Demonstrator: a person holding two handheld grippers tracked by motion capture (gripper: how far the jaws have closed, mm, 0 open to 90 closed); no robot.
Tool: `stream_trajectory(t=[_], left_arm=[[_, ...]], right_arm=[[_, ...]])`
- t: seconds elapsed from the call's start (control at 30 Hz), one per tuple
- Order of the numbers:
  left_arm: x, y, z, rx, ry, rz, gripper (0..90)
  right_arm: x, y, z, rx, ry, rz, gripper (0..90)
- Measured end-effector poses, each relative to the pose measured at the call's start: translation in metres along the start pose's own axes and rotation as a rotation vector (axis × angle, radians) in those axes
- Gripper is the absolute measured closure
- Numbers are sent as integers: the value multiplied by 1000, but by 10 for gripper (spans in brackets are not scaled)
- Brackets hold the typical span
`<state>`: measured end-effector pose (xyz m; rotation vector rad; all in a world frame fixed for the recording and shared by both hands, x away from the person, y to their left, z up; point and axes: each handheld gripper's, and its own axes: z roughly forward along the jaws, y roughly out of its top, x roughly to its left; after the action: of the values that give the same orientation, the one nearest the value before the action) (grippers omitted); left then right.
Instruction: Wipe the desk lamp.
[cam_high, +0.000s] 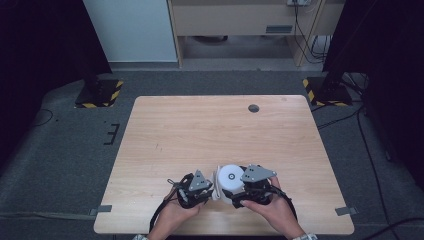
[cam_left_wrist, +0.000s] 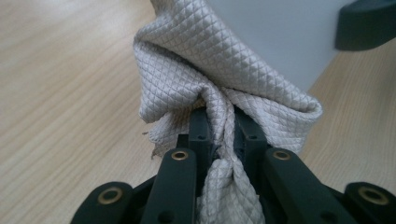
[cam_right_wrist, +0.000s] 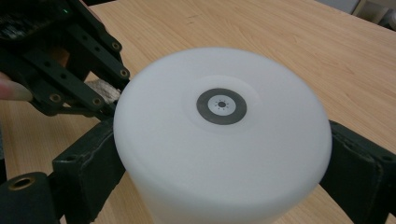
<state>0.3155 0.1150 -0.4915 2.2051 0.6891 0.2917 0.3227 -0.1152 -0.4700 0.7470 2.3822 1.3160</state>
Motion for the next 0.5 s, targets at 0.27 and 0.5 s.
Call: stream_trajectory(t=[0.27,0.5], left_arm=[[4,12,-21,-144,0,-40,791],[2,1,-2,-24,8,-26,792]], right_arm=[[-2,-1,1,-5,-1,13,91],[-1,-1,1,-7,3,12,91]])
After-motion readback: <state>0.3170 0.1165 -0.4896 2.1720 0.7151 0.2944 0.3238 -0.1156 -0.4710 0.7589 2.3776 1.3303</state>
